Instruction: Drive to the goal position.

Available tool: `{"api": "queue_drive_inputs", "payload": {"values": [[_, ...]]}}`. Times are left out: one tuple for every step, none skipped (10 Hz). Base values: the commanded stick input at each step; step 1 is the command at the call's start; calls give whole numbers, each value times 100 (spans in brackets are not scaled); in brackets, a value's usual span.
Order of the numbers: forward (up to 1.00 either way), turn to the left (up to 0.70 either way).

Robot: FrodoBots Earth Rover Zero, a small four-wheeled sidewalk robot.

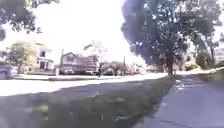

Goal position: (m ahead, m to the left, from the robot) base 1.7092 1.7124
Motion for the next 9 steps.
{"api": "queue_drive_inputs", "payload": {"values": [[0, 85], [0, 31], [0, 0], [0, 0], [0, -36], [0, -84], [0, -85], [0, -85], [0, -85]]}}
